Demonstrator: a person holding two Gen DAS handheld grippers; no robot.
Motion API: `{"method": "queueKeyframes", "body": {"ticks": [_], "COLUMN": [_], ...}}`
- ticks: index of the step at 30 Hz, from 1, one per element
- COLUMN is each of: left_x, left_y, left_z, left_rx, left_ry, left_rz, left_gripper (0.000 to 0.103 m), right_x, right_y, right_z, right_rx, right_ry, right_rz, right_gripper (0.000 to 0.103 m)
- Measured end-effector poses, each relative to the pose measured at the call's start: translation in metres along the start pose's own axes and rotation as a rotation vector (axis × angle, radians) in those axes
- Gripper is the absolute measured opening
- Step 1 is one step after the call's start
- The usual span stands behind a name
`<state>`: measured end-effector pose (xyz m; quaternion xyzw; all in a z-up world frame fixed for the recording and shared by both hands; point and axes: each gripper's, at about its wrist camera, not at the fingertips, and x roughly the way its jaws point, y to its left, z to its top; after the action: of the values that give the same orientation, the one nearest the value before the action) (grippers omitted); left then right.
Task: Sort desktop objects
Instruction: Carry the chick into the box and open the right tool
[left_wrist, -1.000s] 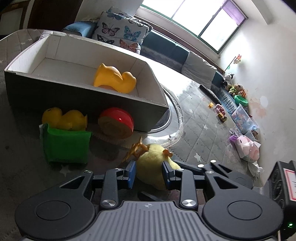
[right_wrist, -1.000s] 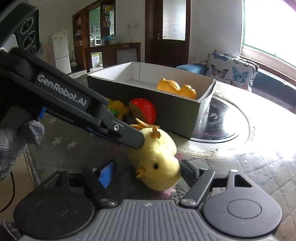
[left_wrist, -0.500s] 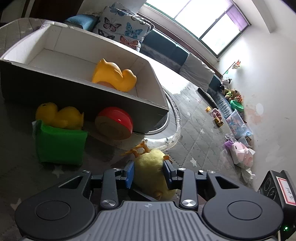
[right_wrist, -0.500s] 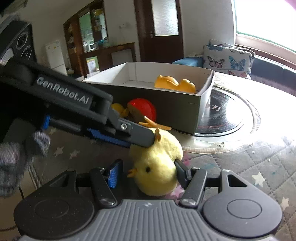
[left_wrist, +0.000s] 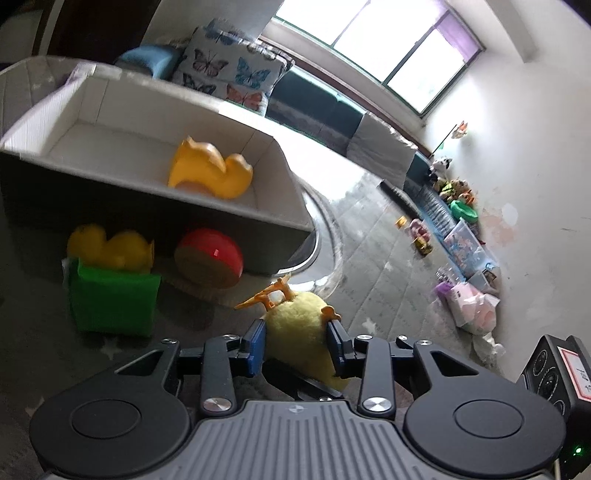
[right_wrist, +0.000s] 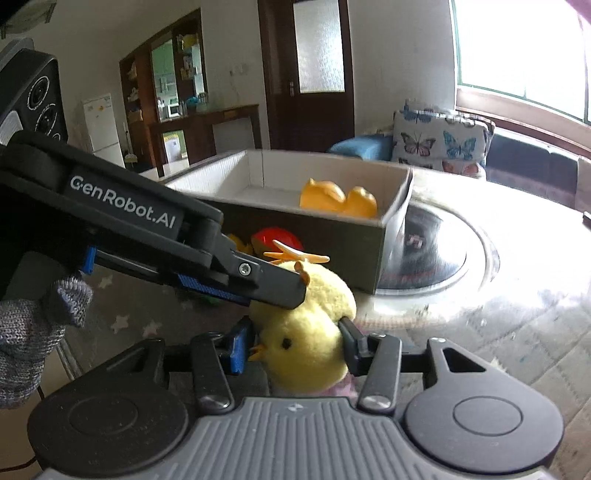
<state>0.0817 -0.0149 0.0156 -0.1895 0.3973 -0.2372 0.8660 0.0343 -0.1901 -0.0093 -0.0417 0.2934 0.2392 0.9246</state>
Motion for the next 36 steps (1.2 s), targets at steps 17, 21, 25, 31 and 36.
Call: {"method": "queueKeyframes", "body": {"ticks": [17, 21, 25, 31, 36], "left_x": [0.002, 0.019, 0.035, 0.052, 0.059], "left_y": [0.001, 0.015, 0.030, 0.044, 0.047], "left_z": [0.084, 0.099, 0.105, 0.103, 0.098], "left_rx": [0.031, 0.001, -0.032, -0.057, -0.069], "left_ry": [-0.196, -0.198, -0.184, -0.149, -0.125], "left_rz": [0.044, 0.053, 0.061, 0.059, 0.059], "left_gripper": [0.038, 0.038, 0.038, 0.038, 0.038], "right_x": [0.043, 0.068, 0.091, 0.112, 0.117], "right_y": [-0.012, -0.019, -0.025, -0.028, -0.025], "right_z": [0.087, 0.097, 0.100, 0.092, 0.086], "right_rx": [-0.095, -0.103, -0.113, -0.115, -0.134], "right_ry": [-0.131, -0.119, -0.092, -0.051, -0.050], "right_rz": [-0.027, -0.019, -0.011, -0.011, -0.029], "right_gripper": [0.049, 0.049, 0.049, 0.049, 0.050]}}
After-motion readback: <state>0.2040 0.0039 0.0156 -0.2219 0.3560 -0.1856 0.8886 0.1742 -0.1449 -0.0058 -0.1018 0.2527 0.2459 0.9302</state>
